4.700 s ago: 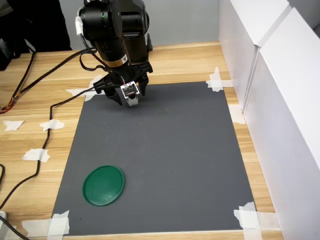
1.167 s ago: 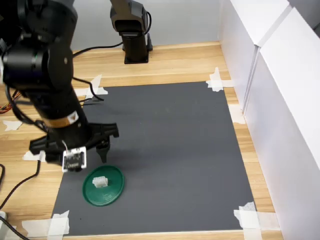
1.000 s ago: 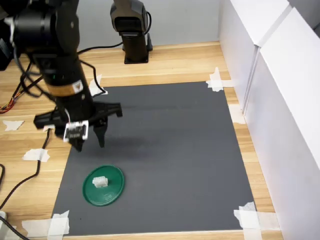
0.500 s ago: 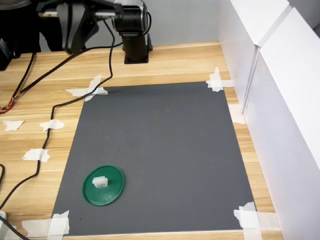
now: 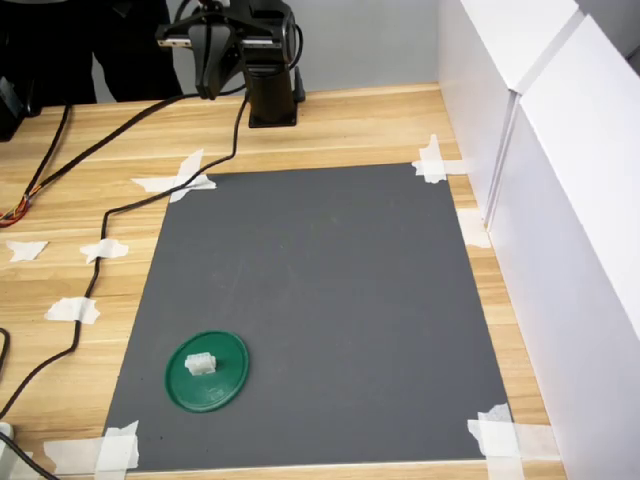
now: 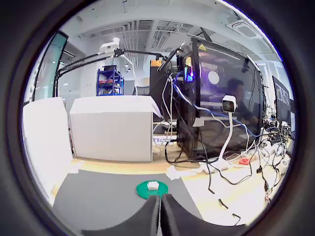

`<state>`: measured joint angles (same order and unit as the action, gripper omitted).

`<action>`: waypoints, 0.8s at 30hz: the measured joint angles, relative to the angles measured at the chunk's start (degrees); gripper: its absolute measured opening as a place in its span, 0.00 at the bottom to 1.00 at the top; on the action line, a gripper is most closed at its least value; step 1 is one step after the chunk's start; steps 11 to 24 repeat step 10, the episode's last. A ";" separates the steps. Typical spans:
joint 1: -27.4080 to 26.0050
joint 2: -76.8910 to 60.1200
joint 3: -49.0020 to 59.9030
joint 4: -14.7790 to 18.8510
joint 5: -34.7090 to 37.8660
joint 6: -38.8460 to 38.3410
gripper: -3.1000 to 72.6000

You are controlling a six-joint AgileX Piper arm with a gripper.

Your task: Grasp a white terminal and put it on the green lid.

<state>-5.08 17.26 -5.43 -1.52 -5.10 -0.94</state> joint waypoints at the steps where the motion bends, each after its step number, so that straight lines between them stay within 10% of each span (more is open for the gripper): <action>1: 0.00 -0.05 0.30 0.00 0.07 0.00 0.02; 24: 0.00 -0.05 0.38 -0.14 1.04 0.05 0.02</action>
